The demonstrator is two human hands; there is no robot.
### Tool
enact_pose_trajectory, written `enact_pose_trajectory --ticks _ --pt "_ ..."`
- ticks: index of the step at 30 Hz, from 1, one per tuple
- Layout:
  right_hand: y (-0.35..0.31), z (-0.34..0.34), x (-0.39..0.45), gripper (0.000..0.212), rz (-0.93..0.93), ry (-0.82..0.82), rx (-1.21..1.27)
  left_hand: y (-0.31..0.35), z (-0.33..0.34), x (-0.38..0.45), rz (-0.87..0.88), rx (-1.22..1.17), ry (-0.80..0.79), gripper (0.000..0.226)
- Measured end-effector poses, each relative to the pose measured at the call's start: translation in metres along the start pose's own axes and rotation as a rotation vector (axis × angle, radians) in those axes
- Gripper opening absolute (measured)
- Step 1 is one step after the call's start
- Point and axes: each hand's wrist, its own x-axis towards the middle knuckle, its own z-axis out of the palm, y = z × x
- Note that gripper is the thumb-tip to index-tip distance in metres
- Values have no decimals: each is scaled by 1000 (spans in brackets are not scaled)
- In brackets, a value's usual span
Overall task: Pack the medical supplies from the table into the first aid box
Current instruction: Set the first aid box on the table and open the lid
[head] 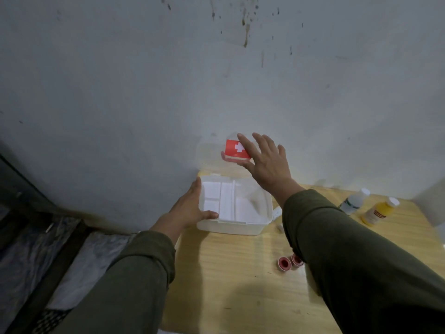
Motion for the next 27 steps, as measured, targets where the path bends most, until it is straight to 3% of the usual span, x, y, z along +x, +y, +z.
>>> enact_pose_trajectory --ticks 10,17,27 --pt "-4 11 34 70 95 -5 -51 -6 -7 8 30 72 -88 134" --pt "-1 16 47 72 167 -79 25 -4 -9 15 32 90 -103 131" --pt "4 23 39 77 115 -107 56 -4 -7 15 26 89 -98 130"
